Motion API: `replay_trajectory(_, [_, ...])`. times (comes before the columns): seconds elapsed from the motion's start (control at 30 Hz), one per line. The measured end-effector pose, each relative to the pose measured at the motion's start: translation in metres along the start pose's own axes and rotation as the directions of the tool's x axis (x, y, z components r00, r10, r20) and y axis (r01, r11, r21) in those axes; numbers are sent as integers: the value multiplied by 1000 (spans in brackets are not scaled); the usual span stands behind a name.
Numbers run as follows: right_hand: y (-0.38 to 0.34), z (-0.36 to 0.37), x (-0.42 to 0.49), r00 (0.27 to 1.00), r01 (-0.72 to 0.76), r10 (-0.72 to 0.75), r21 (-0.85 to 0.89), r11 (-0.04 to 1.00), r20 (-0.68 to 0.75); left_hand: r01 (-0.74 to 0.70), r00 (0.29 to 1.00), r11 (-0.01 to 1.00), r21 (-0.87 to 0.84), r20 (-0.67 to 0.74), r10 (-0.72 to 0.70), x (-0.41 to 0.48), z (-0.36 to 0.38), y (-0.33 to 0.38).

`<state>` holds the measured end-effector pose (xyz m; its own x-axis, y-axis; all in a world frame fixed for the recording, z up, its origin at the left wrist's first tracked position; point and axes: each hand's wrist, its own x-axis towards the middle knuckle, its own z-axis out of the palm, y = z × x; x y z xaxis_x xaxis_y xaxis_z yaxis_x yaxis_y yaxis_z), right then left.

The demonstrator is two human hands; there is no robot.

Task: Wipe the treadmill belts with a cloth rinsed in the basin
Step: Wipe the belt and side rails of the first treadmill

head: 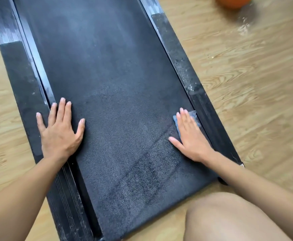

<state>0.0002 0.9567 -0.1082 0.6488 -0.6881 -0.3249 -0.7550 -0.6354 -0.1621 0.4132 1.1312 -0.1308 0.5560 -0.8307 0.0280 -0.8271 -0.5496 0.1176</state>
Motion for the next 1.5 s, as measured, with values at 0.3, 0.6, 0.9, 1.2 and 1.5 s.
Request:
replay_trajectory(0.3, [1, 15, -35, 996, -63, 64, -14, 998, 58, 16, 1000, 1000, 18, -16, -16, 1, 2, 3])
replay_trajectory(0.6, [7, -31, 95, 1000, 29, -29, -34, 999, -7, -1, 1000, 1000, -3, -20, 1, 0, 1, -1])
replay_trajectory(0.9, [31, 40, -143, 990, -10, 8, 19, 1000, 140, 8, 1000, 1000, -8, -14, -8, 1, 2, 0])
replay_trajectory(1.2, [8, -27, 104, 996, -54, 50, -64, 996, -70, 2, 1000, 1000, -4, -14, -2, 0, 4, -2])
replay_trajectory(1.5, [12, 37, -104, 1000, -16, 15, 36, 999, 8, -9, 1000, 1000, -11, -25, 9, 0, 3, -2])
